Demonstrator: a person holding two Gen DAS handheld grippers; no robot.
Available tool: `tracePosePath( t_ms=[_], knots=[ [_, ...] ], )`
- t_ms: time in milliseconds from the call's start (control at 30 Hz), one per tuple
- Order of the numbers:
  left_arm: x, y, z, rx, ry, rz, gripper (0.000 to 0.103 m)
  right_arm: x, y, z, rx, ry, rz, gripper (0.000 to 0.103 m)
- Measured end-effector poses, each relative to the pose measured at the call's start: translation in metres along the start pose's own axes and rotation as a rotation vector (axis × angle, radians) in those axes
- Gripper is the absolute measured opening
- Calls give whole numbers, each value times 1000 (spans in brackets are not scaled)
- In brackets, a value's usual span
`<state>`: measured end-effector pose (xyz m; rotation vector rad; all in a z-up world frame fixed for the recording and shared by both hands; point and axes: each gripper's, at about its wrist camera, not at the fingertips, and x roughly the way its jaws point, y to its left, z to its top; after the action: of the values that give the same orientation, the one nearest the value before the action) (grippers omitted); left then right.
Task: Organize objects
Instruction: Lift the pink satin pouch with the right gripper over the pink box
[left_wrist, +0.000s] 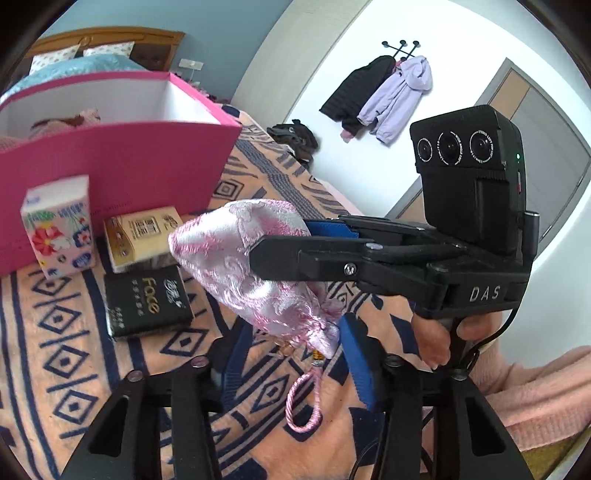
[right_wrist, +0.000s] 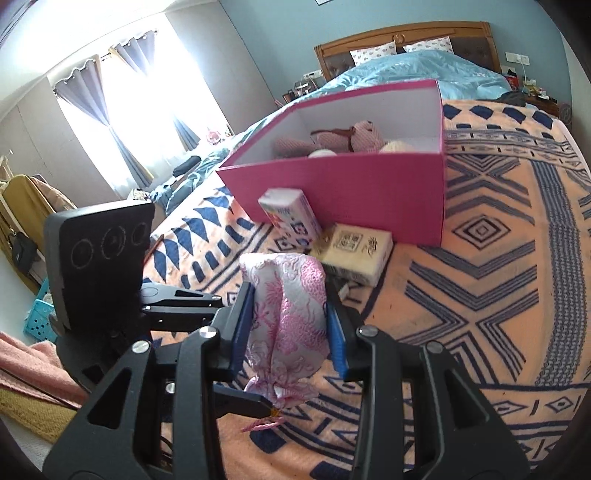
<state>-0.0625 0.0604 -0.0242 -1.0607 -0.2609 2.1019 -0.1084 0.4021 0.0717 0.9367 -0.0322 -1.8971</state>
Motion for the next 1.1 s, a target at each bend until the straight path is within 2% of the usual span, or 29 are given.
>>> tracePosePath(
  t_ms=[600,1100],
  knots=[
    [-44,-2,44,96,-113,69,44,-20,6,53,-38,-127,30,39],
    [-47,-2,105,141,-186,142,44,-28,-2,113,-38,-221,11,39]
  ],
)
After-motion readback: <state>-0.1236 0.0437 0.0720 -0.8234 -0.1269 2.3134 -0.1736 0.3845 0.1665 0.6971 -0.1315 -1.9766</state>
